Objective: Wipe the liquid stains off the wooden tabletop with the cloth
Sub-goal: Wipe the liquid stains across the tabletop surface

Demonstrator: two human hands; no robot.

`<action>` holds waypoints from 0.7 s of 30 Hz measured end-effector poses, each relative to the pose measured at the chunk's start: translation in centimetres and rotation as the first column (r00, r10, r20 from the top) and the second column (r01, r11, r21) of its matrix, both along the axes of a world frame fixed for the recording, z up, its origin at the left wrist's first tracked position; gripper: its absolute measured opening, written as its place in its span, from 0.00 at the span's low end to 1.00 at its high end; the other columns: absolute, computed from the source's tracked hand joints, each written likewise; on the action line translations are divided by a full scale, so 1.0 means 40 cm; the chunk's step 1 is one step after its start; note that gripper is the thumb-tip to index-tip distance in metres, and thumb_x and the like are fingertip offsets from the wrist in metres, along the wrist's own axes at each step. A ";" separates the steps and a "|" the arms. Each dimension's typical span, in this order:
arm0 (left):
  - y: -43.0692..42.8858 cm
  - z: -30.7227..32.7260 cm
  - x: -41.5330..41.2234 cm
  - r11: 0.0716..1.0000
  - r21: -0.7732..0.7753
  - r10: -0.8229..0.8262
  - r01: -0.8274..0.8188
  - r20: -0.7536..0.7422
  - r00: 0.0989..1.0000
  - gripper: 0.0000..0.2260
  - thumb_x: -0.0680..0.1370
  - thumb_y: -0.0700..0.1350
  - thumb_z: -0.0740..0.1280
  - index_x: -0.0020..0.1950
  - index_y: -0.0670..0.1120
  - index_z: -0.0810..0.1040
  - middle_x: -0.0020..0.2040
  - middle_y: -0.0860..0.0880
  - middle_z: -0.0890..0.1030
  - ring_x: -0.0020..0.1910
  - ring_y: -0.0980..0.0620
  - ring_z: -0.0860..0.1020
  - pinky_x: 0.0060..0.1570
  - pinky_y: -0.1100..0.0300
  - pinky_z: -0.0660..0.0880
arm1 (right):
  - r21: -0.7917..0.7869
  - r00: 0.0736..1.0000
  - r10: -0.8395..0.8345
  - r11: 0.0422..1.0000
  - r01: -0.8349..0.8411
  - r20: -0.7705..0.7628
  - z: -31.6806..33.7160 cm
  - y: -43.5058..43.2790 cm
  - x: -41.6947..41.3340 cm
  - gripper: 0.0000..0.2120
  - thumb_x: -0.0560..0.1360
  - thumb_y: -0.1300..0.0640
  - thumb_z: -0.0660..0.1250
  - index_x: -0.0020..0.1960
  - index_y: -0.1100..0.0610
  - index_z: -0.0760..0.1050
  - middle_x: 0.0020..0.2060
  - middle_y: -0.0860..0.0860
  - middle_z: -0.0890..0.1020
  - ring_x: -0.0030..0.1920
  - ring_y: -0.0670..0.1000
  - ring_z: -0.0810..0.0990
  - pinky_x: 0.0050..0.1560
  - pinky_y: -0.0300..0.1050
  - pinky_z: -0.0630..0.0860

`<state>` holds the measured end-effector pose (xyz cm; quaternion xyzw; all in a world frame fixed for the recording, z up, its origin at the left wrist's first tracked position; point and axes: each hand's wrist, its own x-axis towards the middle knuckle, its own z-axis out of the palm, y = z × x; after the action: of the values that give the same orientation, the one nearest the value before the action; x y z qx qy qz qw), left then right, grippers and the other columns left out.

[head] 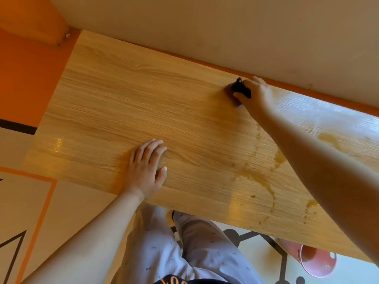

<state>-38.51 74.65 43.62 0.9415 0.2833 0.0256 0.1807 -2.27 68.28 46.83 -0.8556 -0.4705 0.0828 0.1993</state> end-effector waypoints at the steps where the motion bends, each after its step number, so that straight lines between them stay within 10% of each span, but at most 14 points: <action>1: 0.000 0.001 0.000 1.000 -0.002 0.001 -0.001 0.000 1.000 0.22 0.74 0.51 0.59 0.66 0.45 0.70 0.69 0.45 0.71 0.70 0.43 0.66 0.67 0.46 0.60 | 0.006 0.999 0.039 0.999 -0.039 -0.012 0.000 -0.043 -0.043 0.12 0.74 0.57 0.68 0.55 0.60 0.77 0.51 0.55 0.78 0.53 0.55 0.75 0.53 0.48 0.73; 13: -0.003 0.000 0.004 1.000 -0.001 0.015 -0.015 0.044 0.999 0.22 0.73 0.50 0.59 0.65 0.44 0.72 0.68 0.45 0.72 0.69 0.43 0.66 0.66 0.46 0.59 | -0.078 0.896 0.357 0.918 -0.389 -0.265 0.012 -0.452 -0.442 0.08 0.69 0.56 0.72 0.47 0.56 0.77 0.42 0.50 0.78 0.43 0.52 0.74 0.41 0.44 0.74; 21: -0.004 -0.001 0.003 1.000 -0.004 0.021 -0.021 0.024 1.000 0.23 0.73 0.51 0.59 0.66 0.45 0.70 0.69 0.45 0.71 0.70 0.43 0.66 0.67 0.45 0.59 | -0.043 0.995 -0.009 0.999 0.005 -0.102 0.017 -0.243 -0.216 0.08 0.70 0.61 0.72 0.49 0.62 0.79 0.45 0.55 0.79 0.47 0.57 0.77 0.46 0.47 0.73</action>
<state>-38.41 74.49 43.57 0.9378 0.2909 0.0382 0.1854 -10.90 58.54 47.49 -0.8560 -0.4548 0.1357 0.2051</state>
